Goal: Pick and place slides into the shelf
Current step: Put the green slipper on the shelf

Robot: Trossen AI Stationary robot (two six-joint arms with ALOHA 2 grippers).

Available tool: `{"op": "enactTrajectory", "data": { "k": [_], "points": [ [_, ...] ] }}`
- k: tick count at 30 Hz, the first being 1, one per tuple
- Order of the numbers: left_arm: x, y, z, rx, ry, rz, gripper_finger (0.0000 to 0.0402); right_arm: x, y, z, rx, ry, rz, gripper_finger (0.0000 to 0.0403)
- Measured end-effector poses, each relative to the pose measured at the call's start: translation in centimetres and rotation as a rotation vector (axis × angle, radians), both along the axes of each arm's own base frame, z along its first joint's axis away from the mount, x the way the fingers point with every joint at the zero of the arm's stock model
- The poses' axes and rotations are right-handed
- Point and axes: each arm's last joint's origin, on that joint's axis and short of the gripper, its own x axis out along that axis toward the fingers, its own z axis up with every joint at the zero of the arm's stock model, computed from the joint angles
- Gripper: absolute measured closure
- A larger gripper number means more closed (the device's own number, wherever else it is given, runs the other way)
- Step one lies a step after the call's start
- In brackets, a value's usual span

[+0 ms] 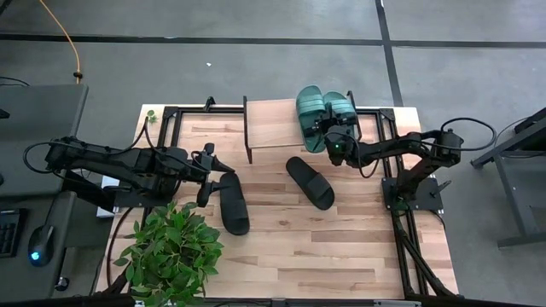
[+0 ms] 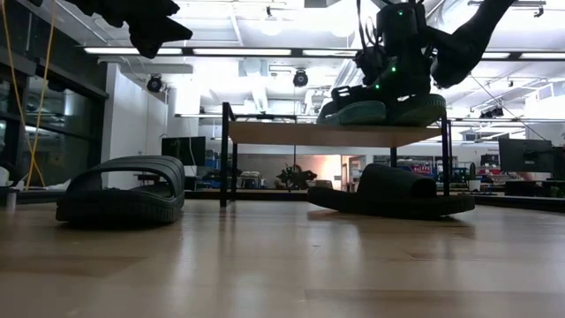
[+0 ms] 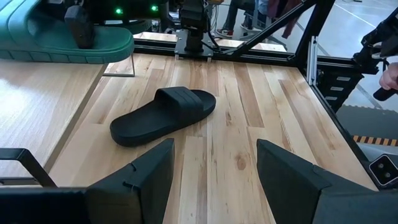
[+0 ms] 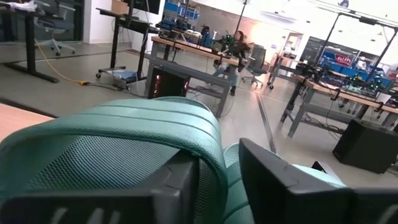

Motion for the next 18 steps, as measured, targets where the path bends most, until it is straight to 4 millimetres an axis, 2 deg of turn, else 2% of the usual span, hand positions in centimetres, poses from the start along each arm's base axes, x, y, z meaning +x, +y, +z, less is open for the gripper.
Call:
{"op": "enactTrajectory", "data": {
  "k": [10,18],
  "points": [
    [0.0,0.0,-0.01,0.0,0.001,0.0,0.0192,0.08,0.1,0.06,-0.003,0.007,0.019,0.0232],
    [-0.01,0.0,-0.03,-0.006,0.003,0.002,0.0192,0.31,0.67,0.56,-0.039,0.029,0.042,0.0226]
  ]
}}
